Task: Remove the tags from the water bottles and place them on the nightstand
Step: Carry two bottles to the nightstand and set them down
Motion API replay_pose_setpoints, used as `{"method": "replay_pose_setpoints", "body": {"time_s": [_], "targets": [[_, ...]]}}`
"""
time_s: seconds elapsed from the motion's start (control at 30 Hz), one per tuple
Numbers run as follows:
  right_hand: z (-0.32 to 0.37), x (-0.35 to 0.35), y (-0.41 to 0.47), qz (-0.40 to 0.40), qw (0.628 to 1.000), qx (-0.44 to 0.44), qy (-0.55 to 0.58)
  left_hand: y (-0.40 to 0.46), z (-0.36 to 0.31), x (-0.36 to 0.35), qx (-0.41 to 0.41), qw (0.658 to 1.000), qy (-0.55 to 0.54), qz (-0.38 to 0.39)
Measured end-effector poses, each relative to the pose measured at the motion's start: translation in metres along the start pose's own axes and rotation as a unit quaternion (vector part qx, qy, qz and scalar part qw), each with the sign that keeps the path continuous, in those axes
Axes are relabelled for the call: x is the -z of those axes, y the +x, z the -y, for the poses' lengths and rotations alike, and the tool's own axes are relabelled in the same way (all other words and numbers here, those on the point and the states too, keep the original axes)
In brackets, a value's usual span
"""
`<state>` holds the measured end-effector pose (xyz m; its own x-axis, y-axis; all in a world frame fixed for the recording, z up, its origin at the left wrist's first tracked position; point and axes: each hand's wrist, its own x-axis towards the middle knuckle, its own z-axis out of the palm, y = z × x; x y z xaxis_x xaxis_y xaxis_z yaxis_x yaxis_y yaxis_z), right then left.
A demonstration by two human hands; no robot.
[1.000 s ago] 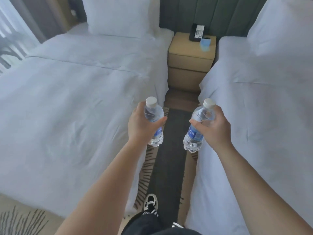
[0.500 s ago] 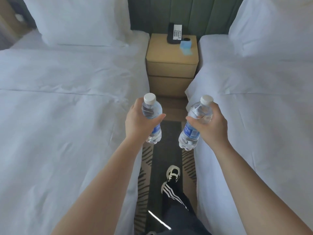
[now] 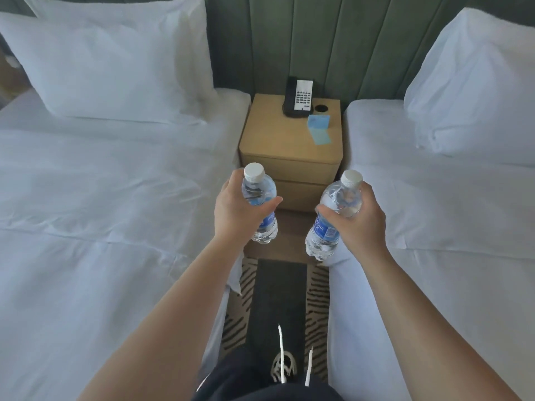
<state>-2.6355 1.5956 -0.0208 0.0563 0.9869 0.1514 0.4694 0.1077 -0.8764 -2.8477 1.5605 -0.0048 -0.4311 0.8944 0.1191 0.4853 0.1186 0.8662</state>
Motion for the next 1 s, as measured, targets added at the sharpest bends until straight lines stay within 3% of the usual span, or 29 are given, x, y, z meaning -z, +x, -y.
{"method": "replay_pose_setpoints", "body": {"time_s": [0.7,1.0], "targets": [[-0.009,-0.140,0.368,-0.011,1.000,-0.023,-0.010,0.377,0.030,-0.105,0.022,0.999,-0.009,0.033],[-0.023,-0.199,0.489,0.045,0.998,-0.031,0.002,0.490,0.055,-0.143,0.064,0.997,0.022,0.047]]}}
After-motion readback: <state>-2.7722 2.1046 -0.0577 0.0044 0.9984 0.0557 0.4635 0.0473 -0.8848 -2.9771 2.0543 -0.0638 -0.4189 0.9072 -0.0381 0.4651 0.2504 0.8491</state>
